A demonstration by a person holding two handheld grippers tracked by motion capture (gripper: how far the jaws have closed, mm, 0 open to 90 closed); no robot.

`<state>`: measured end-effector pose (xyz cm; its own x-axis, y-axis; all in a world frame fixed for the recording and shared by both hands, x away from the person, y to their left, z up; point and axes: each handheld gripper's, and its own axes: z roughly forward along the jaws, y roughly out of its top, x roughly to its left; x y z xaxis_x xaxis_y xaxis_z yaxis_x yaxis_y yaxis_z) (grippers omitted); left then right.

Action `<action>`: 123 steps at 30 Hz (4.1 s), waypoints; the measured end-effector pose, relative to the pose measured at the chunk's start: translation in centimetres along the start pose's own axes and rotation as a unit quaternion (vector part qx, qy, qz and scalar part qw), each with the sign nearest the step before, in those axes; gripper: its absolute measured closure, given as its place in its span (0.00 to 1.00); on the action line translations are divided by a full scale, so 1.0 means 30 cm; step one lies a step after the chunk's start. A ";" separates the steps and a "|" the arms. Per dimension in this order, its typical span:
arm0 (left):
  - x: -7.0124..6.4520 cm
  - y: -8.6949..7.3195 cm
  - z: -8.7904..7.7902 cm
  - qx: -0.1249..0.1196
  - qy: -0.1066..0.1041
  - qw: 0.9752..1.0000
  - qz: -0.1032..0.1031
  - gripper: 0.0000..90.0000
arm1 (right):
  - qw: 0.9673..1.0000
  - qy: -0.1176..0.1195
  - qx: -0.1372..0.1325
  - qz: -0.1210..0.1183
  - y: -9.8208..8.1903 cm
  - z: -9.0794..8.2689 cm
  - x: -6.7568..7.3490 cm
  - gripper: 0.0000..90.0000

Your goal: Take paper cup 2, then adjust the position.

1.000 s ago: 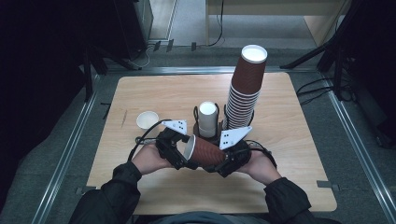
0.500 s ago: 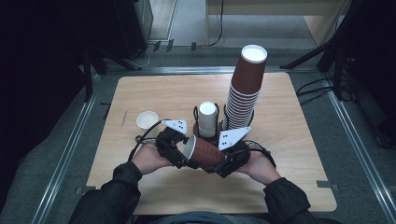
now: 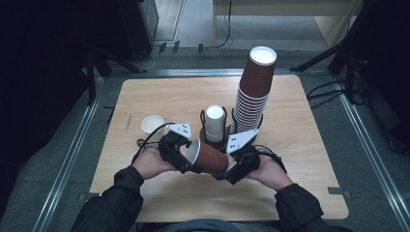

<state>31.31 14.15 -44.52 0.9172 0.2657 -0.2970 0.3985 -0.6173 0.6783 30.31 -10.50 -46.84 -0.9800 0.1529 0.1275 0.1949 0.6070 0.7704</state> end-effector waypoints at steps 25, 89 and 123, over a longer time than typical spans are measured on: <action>0.026 -0.001 0.007 0.096 0.052 0.994 0.033 0.10 | 0.998 -0.019 0.058 0.007 -0.024 0.032 -0.015 0.15; 0.005 -0.037 0.003 0.002 0.042 0.999 0.030 0.00 | 0.999 -0.021 0.041 -0.005 -0.019 0.041 -0.015 0.22; -0.058 0.034 0.022 -0.091 0.043 0.995 0.008 0.07 | 1.000 -0.018 -0.011 -0.012 -0.003 0.047 0.001 0.22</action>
<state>30.10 12.56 -43.76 0.9170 0.3240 -0.2329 0.3714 -0.4796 0.7950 30.31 -9.45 -47.80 -0.9822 0.1665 0.0866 0.1699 0.5929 0.7871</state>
